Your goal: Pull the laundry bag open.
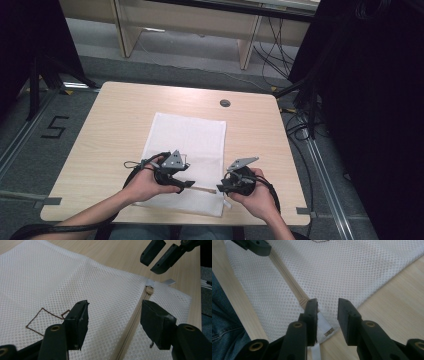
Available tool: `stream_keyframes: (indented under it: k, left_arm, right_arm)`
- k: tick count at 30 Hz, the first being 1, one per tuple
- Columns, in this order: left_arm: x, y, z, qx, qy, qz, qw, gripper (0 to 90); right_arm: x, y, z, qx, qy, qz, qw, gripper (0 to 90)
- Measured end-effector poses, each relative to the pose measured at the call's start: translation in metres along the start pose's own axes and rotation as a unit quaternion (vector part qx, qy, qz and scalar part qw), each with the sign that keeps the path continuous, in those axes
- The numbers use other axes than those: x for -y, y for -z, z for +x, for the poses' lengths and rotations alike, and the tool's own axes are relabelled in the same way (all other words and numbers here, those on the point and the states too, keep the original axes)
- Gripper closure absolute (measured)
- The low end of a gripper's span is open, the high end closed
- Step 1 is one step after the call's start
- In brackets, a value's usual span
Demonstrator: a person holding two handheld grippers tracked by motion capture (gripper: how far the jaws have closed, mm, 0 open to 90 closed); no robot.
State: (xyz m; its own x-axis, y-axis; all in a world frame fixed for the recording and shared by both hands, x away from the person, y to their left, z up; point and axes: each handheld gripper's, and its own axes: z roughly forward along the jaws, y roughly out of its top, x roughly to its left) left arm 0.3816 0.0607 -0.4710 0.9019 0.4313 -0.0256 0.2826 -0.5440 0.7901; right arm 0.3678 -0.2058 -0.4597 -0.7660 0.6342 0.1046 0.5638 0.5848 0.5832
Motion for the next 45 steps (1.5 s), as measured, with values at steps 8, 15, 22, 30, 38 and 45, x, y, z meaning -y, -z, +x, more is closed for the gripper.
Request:
stream_keyframes:
  k: [8, 15, 22, 30, 38, 45]
  left_arm:
    - [-0.001, -0.001, -0.001, 0.002, -0.012, 0.008, 0.9999, 39.2]
    - [0.0, -0.004, -0.004, 0.005, 0.002, 0.001, 1.0, 39.4]
    - [-0.006, -0.011, -0.003, 0.013, -0.013, 0.003, 0.9998, 40.7]
    - [-0.011, -0.021, -0.007, 0.032, -0.01, 0.002, 0.9994, 42.7]
    - [-0.011, -0.03, -0.016, 0.054, -0.015, 0.019, 0.9983, 43.6]
    - [-0.017, -0.047, -0.024, 0.073, -0.022, 0.031, 0.9966, 47.2]
  right_arm:
    - [0.012, 0.005, -0.013, 0.013, -0.027, 0.013, 0.9995, 68.8]
    - [0.01, -0.003, -0.01, 0.0, -0.008, 0.028, 0.9996, 68.9]
    - [0.01, -0.008, -0.011, -0.004, -0.003, 0.047, 0.9989, 82.4]
    - [0.004, -0.011, -0.007, 0.008, 0.018, 0.066, 0.9976, 90.0]
    - [0.005, -0.011, -0.004, -0.009, 0.018, 0.062, 0.9979, 86.7]
    - [0.004, -0.012, -0.003, -0.008, 0.023, 0.065, 0.9976, 88.2]
